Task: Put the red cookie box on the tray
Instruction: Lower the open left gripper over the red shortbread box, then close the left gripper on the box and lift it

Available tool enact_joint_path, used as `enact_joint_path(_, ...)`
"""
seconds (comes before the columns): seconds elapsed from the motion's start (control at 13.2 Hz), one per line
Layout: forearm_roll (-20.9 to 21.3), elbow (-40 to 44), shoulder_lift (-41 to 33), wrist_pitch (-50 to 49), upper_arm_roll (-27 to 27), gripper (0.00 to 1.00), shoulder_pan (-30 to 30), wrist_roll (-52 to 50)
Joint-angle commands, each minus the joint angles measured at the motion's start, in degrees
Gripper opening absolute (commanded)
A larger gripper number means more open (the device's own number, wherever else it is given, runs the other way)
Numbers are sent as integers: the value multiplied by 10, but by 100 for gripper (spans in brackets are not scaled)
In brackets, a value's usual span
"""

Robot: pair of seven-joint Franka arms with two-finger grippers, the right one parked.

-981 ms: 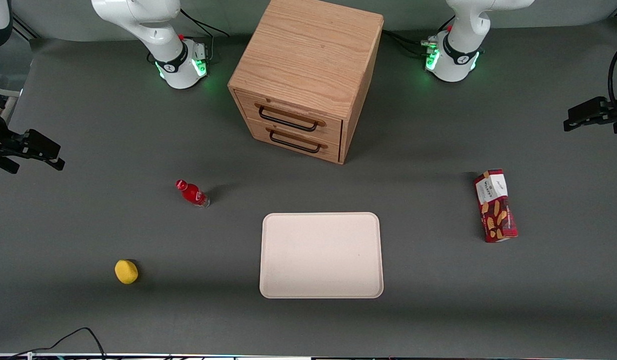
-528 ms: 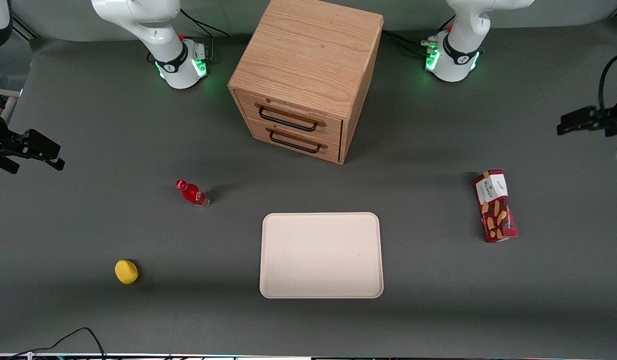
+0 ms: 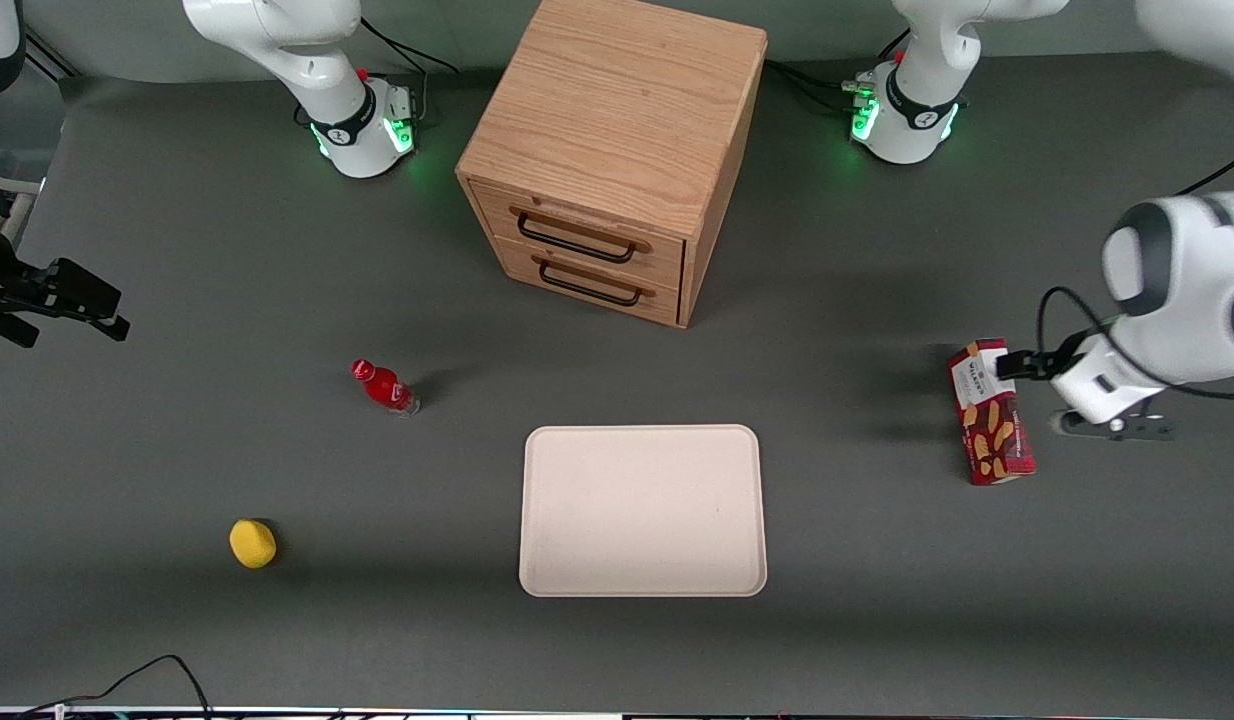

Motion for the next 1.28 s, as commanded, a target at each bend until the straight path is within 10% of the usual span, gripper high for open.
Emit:
enact_joint_path(0.0,6,-58,31,116,5,100,-4,26)
enact_joint_path(0.08,2,-65,44,137,5,66,-2,28)
enact_joint_path(0.15,-1,-66,52,143,5,4,0,28)
enact_joint_path(0.75,-21,-47,29,121,5,0,1,26)
enact_joint_path(1.21,-21,303,-10,-320,22,0,0,17)
